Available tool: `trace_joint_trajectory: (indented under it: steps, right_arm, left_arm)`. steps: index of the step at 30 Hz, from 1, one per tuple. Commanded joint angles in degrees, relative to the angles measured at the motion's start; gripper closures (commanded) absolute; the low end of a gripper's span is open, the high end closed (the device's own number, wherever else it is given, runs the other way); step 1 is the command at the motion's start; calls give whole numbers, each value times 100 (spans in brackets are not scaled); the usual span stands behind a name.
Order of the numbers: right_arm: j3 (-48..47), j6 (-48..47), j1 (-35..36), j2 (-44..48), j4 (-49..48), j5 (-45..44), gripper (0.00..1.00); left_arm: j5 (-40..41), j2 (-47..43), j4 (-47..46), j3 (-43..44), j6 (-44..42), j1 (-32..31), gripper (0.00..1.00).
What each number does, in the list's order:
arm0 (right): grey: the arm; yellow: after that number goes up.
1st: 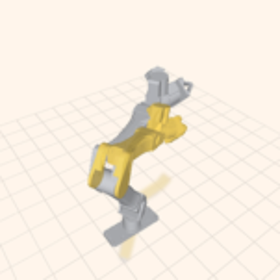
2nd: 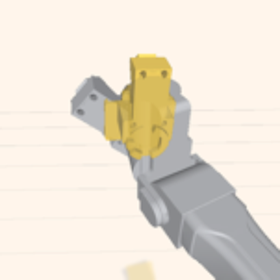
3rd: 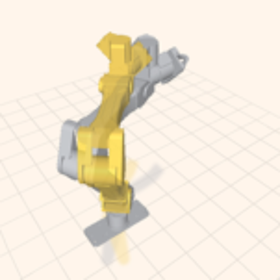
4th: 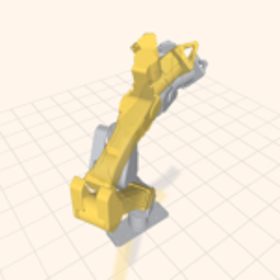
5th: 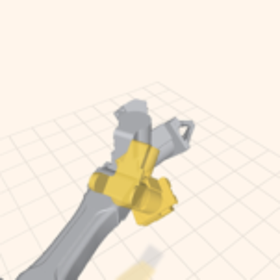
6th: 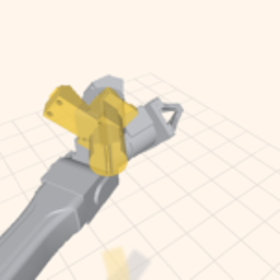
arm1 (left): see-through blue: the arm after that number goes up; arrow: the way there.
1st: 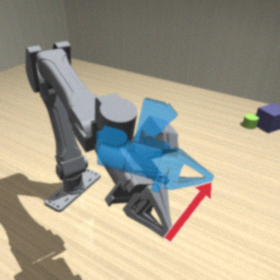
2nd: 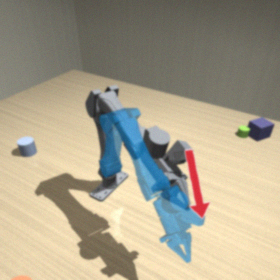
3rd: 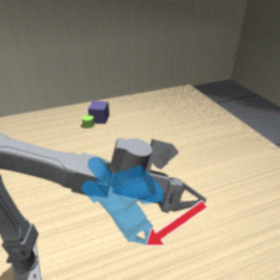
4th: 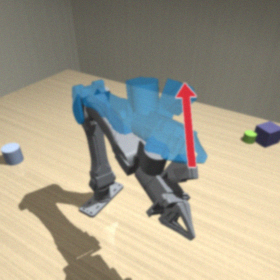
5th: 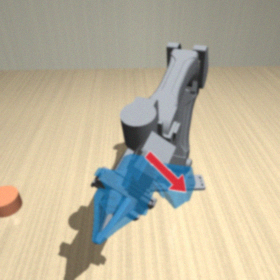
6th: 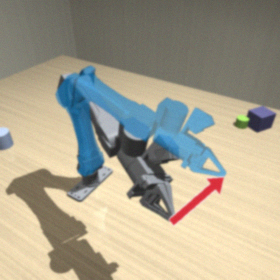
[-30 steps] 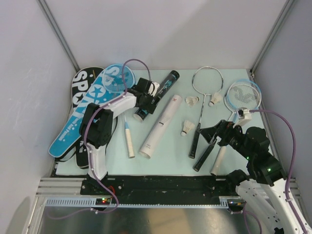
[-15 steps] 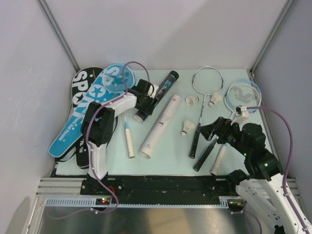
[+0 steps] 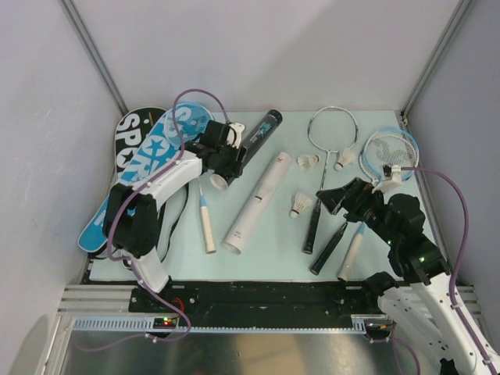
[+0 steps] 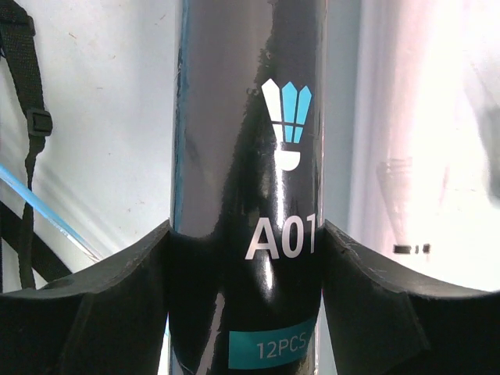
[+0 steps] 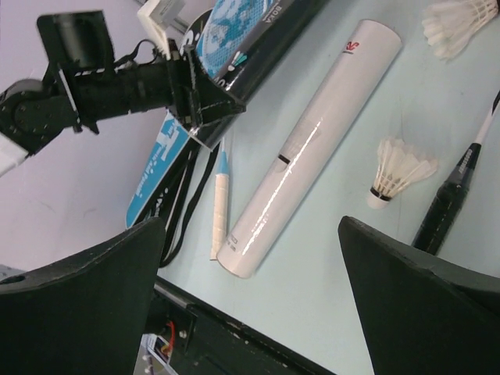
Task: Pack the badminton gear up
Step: Open the lid of the shuttle tube.
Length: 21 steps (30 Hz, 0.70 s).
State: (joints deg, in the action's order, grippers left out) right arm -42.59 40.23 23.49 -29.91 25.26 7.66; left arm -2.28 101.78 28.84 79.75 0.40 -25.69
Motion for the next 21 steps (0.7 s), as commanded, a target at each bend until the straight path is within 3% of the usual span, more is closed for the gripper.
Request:
trace_joint_trajectory:
  steps: [1, 6, 21]
  right_arm:
    - [164, 324, 14, -145, -714, -196, 1]
    - [291, 609, 22, -446, -1222, -109, 1]
    - [365, 851, 501, -1707, -3999, 271, 1]
  left_arm:
    - [-336, -793, -340, -213, 384, 29, 89]
    - [-435, -1361, -470, -517, 577, 29, 99]
    - [-1971, -4192, -1918, -2421, 1534, -353, 97]
